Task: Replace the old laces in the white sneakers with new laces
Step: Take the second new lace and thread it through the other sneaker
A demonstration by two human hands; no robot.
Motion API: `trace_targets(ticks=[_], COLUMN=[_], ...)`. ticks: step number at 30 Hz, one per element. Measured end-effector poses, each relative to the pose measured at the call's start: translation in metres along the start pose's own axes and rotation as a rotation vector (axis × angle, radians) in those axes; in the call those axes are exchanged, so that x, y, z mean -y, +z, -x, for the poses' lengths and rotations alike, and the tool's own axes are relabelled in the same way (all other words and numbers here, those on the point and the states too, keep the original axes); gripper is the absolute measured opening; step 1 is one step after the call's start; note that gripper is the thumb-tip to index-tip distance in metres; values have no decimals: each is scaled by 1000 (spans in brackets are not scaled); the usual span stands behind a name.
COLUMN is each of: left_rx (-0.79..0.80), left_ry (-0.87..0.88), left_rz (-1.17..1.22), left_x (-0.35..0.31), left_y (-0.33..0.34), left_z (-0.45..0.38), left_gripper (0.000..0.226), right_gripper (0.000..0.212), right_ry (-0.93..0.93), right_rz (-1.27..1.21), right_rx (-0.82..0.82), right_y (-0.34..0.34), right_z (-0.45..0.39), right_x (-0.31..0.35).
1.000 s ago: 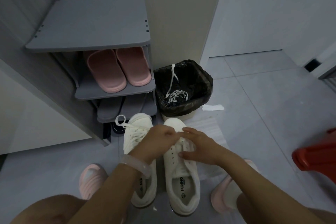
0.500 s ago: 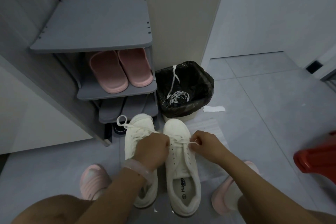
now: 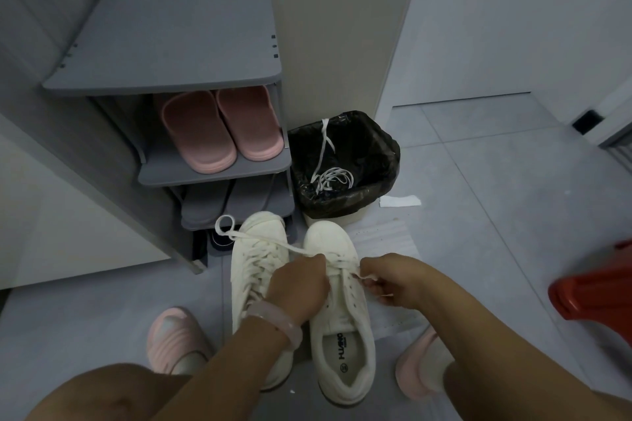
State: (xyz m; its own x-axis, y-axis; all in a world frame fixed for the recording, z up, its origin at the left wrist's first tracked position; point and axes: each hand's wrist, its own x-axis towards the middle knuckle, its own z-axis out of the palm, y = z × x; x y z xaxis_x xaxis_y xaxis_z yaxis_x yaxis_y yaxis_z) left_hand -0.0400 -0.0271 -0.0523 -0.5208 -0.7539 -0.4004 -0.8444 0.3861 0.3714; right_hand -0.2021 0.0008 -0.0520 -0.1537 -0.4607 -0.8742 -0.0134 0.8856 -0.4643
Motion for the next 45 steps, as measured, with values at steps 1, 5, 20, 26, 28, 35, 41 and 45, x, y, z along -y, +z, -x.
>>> trace_targets(ticks=[1,5,20,26,28,35,41,45], left_rx=[-9,-19,-34,-11,17,80,254,451], left_ry=[10,36,-99,-47,-14,44,209,326], left_rz=[12,71,13,137,189,393,636,587], left_x=[0,0,10,11,12,3,13,13], left_y=[-1,-4,-3,-5,-7,-29,-103,-120], left_z=[-1,-2,-8,-8,-7,0,27,47], left_gripper=[16,13,24,18,16,18,25,24], right_gripper=[15,19,31,27,44,73,79,76], right_ry=[0,-142,-865,-847,-876,-748,-732,-748], right_rz=[16,-2,440,698,743,917,870,860], right_rx=[-6,-137,-230,-209,-186,-113,-89,-87], right_y=[-1,-2,-20,-23,-14,15,17,19], right_z=[-1,-5,11,3,3,-7,-13,-15], right_x=[-1,-4,-13,-14,-10,-6,-6,-6])
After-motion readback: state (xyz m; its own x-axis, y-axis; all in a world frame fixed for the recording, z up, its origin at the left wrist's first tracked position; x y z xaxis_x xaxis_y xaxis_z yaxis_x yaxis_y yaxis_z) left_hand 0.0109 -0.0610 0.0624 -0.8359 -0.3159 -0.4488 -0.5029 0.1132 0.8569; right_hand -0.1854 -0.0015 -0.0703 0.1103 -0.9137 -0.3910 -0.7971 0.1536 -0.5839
